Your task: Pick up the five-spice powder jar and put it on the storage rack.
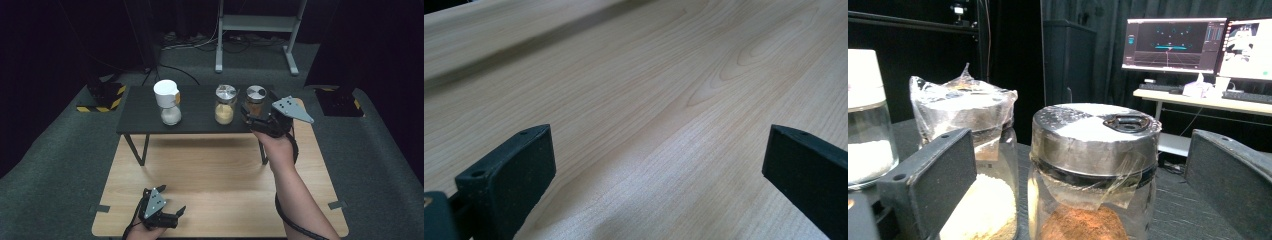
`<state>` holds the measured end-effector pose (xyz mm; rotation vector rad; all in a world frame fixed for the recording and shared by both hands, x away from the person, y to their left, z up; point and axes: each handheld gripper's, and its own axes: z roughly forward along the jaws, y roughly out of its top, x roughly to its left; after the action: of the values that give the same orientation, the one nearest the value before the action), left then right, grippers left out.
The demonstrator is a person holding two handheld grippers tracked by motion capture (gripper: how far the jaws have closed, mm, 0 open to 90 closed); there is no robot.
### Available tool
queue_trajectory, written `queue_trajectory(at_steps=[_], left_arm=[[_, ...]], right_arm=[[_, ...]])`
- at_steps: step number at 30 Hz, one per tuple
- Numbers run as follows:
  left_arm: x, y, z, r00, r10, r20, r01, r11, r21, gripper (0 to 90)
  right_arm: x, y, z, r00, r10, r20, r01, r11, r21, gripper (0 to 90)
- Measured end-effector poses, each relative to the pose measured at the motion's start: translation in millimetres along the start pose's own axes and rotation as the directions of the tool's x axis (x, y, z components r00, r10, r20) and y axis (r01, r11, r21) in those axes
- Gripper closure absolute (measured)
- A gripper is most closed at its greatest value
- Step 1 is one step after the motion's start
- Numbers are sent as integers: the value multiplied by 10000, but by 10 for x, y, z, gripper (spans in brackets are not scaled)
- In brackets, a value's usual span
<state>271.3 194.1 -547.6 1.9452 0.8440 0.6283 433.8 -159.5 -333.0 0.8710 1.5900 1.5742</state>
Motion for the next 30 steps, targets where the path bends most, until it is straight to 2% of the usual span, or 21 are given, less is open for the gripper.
queue_trajectory(at_steps=[7, 20, 30], left_arm=[[-1, 1, 0, 10000, 18, 2, -18, 10000, 35, 9], [-4, 2, 1, 10000, 51, -25, -50, 10000, 38, 9], [-7, 3, 5, 10000, 64, -45, -64, 10000, 72, 9]], right_arm=[[35, -6, -89, 9999, -12, -115, 11, 10000, -64, 0], [104, -43, -275, 10000, -21, -42, 21, 10000, -97, 0], [157, -91, -418, 9998, -221, -32, 220, 9997, -107, 0]])
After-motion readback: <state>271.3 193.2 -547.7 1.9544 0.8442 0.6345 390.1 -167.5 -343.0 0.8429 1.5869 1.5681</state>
